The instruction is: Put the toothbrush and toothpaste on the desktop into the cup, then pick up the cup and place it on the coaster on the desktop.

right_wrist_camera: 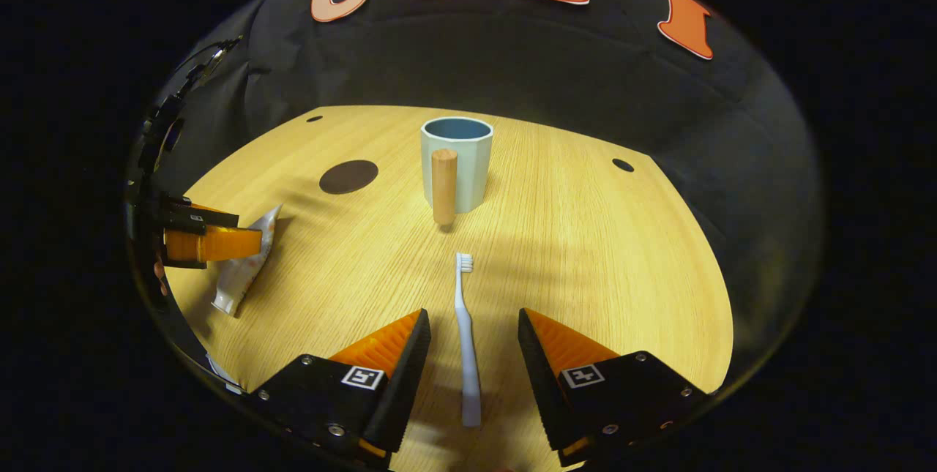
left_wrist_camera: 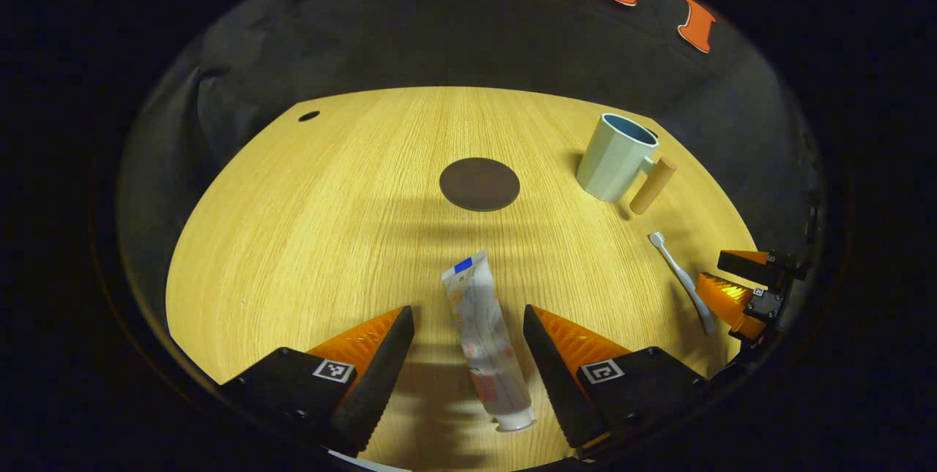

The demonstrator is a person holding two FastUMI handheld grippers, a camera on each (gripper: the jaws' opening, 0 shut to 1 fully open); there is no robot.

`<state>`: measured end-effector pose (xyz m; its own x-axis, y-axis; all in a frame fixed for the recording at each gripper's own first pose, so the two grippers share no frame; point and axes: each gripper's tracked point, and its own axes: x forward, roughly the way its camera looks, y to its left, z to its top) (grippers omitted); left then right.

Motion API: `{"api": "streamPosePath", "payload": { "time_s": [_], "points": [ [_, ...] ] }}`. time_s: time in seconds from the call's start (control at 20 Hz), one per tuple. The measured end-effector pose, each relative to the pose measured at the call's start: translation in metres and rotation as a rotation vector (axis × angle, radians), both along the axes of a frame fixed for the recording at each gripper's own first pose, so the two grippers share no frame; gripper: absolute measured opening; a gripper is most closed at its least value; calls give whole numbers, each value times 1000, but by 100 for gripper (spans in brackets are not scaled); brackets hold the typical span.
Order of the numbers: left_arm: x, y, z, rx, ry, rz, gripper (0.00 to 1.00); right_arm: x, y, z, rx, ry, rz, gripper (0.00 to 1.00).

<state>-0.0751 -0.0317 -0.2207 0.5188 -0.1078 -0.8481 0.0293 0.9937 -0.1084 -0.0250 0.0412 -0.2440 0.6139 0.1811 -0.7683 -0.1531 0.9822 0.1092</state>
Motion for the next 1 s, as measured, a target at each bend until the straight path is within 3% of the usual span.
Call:
{"api": "streamPosePath", "payload": {
  "time_s": [0.1,0.2,0.25,0.3,0.35,0.4,0.45,0.5,0.65,0.75,0.8,0.9,1.0],
  "points": [
    [-1,-2,-10,-5,30,3,97,2,1,-8,-7,27,6,69],
    [-3,-3,-16,-1,57,7,87,2,6,-16,9,58,8,60],
    [-7,0,-21,14,86,13,87,2,8,-18,26,73,1,57],
    [-2,0,-19,27,67,8,84,4,9,-22,33,81,-5,43],
    [-1,-3,-23,35,77,6,81,5,7,-26,27,91,-10,41],
    [-1,-4,-24,48,81,8,77,5,7,-28,27,99,-15,30],
    [2,-3,-29,70,90,7,75,7,9,-27,35,99,-17,28],
    [4,-5,-27,80,95,3,63,6,9,-26,43,104,-17,24],
    [24,-11,-26,74,93,2,54,8,13,-28,53,111,-3,17],
    [42,-14,-21,74,86,2,38,8,11,-27,50,107,4,11],
    [29,-10,-15,70,81,3,30,8,12,-27,50,106,2,8],
    [37,-13,-19,49,67,11,28,7,13,-26,53,103,-4,6],
    [37,-7,-16,39,60,2,20,7,16,-25,71,103,2,6]
  ]
}}
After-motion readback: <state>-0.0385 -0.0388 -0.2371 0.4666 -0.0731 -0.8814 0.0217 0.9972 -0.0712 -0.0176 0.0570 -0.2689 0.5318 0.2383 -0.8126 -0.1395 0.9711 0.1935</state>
